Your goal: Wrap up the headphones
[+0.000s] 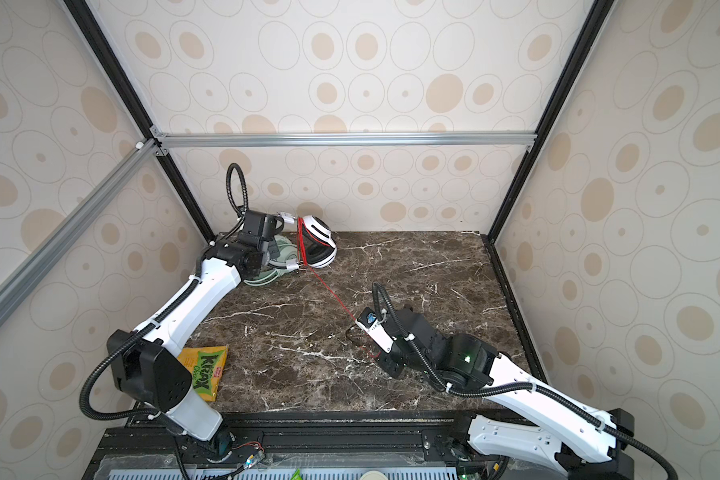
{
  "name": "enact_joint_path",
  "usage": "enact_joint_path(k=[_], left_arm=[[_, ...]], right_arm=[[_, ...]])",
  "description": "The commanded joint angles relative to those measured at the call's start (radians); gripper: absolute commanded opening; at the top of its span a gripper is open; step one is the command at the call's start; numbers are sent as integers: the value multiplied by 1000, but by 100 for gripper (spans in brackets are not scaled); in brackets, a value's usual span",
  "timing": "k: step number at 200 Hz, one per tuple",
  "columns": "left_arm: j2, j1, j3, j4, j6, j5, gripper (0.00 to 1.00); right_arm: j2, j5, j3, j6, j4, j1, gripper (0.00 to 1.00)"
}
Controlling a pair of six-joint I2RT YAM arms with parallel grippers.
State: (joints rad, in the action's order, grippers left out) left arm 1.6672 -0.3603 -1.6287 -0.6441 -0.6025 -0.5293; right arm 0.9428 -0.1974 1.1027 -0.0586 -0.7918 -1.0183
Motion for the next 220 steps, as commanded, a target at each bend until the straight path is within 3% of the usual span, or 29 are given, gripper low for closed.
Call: enact_joint_path(k=[1, 32, 82, 118, 169, 220], left_arm=[[14, -38, -83, 24, 7, -71, 0], [10, -120, -58, 83, 125, -79, 0], [-22, -242, -19, 159, 319, -59, 0], [-68, -342, 44, 239, 417, 11, 0], [-106, -415, 95, 291, 462, 60, 0], [-118, -424, 100, 299, 463, 48, 0]], right_arm=[[23, -125, 96, -74, -48, -9, 0], [88, -239, 242, -174, -8, 35, 0], [187, -41, 459, -258, 53, 320, 0], [305, -10, 566, -321, 71, 412, 0], [416, 154, 605, -278, 134, 559, 0], [447, 200, 565, -206, 163, 663, 0]])
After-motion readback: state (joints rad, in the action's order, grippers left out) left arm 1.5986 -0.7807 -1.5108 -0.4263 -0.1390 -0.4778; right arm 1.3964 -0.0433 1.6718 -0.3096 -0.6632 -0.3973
